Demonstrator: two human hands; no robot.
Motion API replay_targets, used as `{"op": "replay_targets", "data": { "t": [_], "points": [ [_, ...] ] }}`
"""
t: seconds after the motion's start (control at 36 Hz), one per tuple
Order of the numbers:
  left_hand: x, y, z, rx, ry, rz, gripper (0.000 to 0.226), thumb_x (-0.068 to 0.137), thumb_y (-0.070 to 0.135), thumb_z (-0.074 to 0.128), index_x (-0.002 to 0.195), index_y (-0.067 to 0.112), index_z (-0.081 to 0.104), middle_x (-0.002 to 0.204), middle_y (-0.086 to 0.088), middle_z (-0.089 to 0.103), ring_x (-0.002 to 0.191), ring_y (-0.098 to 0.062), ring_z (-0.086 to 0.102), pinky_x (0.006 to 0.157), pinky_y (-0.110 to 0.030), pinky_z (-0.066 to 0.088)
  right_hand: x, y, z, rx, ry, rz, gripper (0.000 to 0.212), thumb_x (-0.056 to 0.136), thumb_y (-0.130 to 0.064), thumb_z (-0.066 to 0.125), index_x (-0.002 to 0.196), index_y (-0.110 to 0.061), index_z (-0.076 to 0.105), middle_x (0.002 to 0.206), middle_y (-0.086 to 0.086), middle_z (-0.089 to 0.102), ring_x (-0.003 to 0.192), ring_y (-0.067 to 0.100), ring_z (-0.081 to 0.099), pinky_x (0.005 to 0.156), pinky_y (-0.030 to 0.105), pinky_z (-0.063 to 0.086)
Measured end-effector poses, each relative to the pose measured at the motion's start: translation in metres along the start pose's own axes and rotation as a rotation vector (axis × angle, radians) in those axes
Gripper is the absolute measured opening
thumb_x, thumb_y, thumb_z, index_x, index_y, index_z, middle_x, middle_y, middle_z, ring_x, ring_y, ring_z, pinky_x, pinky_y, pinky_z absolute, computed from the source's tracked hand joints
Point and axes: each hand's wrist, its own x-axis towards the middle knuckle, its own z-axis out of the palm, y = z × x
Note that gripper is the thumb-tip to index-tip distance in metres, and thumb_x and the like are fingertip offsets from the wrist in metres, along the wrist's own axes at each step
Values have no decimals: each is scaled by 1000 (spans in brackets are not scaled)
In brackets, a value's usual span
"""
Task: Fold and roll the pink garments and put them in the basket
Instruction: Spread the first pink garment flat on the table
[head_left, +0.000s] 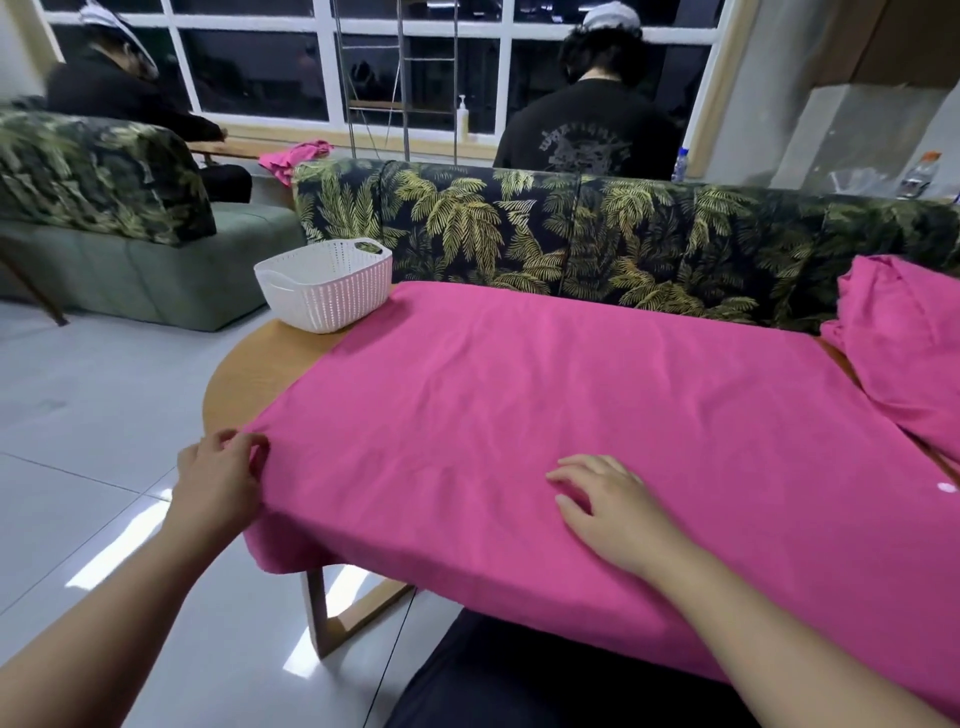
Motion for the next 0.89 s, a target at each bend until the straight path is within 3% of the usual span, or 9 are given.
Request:
{"op": "replay_targets", "data": {
  "t": [0.28,0.36,0.44,0.5,0.56,0.67,0.72,0.78,0.89],
  "points": [
    [4,19,-13,44,-49,-210,34,93,14,51,126,3,49,120,-33,43,110,-50,44,94,-53,38,1,11,7,80,87,-21,27,94,-22,53,118,-22,65,128,-9,58,123,13,47,106,28,31],
    [17,21,-17,76,-126,-278,34,91,15,53,120,0,45,115,-32,51,107,-48,50,91,-50,42,4,24,2,79,159,52,23,93,-20,53,111,-19,68,117,-5,64,113,19,53,101,30,36],
    [18,36,-20,164,-165,-257,26,93,24,49,112,7,45,114,-25,56,107,-41,52,89,-44,39,3,44,-8,-7,201,174,26,93,-24,52,115,-20,65,121,-4,61,114,20,50,101,32,36],
    [17,49,-21,192,-162,-148,23,93,30,49,108,12,47,113,-22,59,107,-37,52,90,-41,35,-1,59,-13,-33,218,244,27,92,-25,52,115,-21,65,122,-3,60,115,20,50,101,33,36],
    [13,71,-28,120,-151,24,22,88,22,57,106,12,52,104,-18,61,94,-33,53,85,-37,37,-6,71,-18,-15,232,298,27,91,-24,52,114,-20,65,121,-2,61,114,21,51,101,34,38],
    [8,143,-59,211,147,487,9,77,26,61,82,18,62,66,0,50,61,-20,47,61,-30,33,-19,86,-25,35,231,330,25,92,-21,53,112,-18,67,117,-2,63,113,21,53,100,33,39],
    [8,185,-55,-70,45,468,12,87,9,58,98,11,57,62,2,44,57,-18,46,63,-28,25,-27,92,-28,72,243,322,24,92,-21,54,111,-18,67,115,-2,64,112,20,53,100,33,40],
    [19,229,-40,-343,-34,419,20,91,3,53,111,6,51,67,0,46,64,-26,51,65,-28,28,-38,99,-31,95,242,321,24,92,-20,53,112,-18,67,115,-4,64,112,18,53,101,30,39],
    [34,326,-20,-725,-92,458,18,92,2,50,107,11,55,72,3,50,55,-5,47,52,-20,38,-70,115,-37,101,259,361,22,93,-20,54,111,-17,66,115,-5,63,111,16,52,100,29,38]
  ]
}}
